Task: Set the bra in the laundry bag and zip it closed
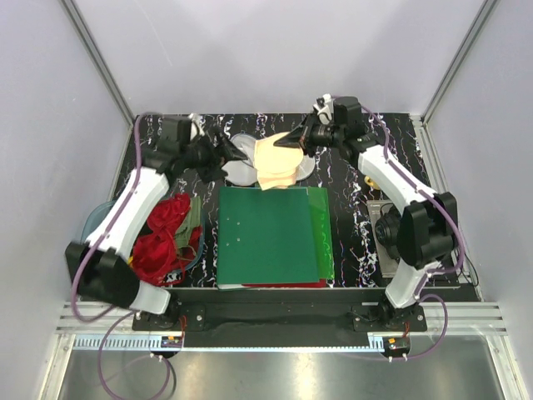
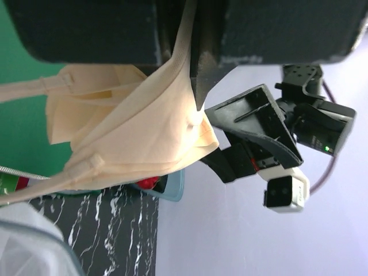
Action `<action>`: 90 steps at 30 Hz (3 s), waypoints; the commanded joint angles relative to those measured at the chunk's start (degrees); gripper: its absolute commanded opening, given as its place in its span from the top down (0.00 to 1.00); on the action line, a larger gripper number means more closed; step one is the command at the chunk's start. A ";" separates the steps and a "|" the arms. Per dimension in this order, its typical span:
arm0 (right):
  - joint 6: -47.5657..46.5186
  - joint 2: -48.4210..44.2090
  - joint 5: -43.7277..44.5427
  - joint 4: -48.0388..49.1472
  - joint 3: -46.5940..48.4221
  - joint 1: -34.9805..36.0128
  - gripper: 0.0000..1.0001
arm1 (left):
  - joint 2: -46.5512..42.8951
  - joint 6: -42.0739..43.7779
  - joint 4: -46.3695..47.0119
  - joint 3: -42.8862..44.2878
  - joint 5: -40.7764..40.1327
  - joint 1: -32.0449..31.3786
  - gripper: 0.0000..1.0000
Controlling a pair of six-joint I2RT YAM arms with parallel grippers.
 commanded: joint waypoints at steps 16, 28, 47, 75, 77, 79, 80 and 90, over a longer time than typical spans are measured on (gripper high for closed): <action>-3.88 32.17 -0.25 -2.32 37.48 -3.68 1.00 | 45.49 19.26 -16.19 44.01 -12.83 4.08 0.23; -3.01 46.42 -5.79 -1.87 52.80 -1.49 1.00 | 52.63 20.14 -14.52 50.00 -7.91 5.05 0.89; -3.81 50.53 -1.84 -14.79 48.13 1.15 1.00 | 45.25 22.60 -13.37 46.13 -7.82 2.42 1.00; 11.32 64.26 3.09 0.94 64.50 3.61 1.00 | 37.08 27.17 -6.18 31.80 -0.08 -2.16 0.39; 10.36 63.91 3.00 1.38 63.79 3.87 1.00 | 35.68 26.03 -5.29 31.19 -2.62 -0.93 0.34; 10.00 63.56 3.26 1.46 63.18 4.05 1.00 | 33.65 23.58 -5.11 30.31 -7.78 1.43 0.42; 9.83 63.39 3.35 1.38 62.91 4.05 1.00 | 33.22 22.09 -5.55 28.92 -9.12 2.67 0.46; 8.51 62.33 3.26 1.38 61.42 4.67 1.00 | 44.71 15.13 -10.73 32.22 -11.51 9.45 0.66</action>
